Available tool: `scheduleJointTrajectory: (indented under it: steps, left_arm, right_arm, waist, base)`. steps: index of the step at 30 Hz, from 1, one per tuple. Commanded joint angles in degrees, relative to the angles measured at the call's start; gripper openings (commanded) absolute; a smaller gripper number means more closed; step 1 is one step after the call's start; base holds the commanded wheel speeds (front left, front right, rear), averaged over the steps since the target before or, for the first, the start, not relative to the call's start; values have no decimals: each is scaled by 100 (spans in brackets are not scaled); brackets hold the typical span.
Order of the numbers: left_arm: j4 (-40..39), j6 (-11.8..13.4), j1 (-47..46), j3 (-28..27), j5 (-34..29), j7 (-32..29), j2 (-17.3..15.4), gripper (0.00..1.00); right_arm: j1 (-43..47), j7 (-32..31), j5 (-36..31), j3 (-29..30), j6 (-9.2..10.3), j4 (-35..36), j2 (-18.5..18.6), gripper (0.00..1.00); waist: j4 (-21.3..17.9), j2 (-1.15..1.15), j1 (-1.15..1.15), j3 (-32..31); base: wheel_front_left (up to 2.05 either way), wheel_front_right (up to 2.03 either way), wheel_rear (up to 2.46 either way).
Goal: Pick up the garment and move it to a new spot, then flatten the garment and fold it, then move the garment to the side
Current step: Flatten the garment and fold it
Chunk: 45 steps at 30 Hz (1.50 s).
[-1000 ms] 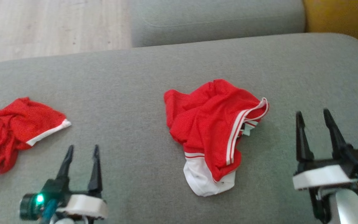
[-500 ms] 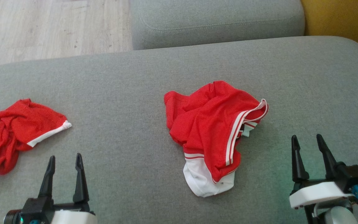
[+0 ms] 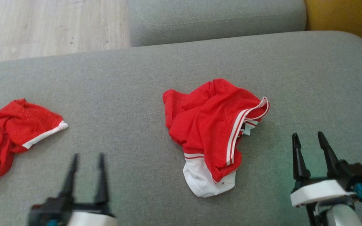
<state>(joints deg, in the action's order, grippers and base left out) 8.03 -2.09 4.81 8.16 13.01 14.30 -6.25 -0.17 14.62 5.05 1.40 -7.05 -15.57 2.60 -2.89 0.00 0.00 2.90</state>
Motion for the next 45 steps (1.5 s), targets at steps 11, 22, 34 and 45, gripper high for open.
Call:
scheduleJointTrajectory:
  steps: [11,22,34,45]
  left_arm:
    - [5,-462,-884,1893,962,-1229,328,100]
    - [756,-287,-1384,2596,2311,-1701,336,100]
    - [1689,-289,-2153,3216,3081,-1449,336,0]
    - [-386,-193,-2654,2362,4623,-1964,-223,0]
  right_arm:
    - [-669,38,120,-446,-44,403,28,100]
    - [-781,38,141,-585,-44,422,28,100]
    - [-818,38,162,-570,-44,426,28,100]
    - [-728,38,216,-457,-44,414,28,100]
  waist:
    - [-516,0,0,383]
    - [-1050,0,0,554]
    - [-1182,0,0,644]
    - [-800,0,0,376]
  base:
    - [0,0,0]
    - [0,0,0]
    - [0,0,0]
    - [0,0,0]
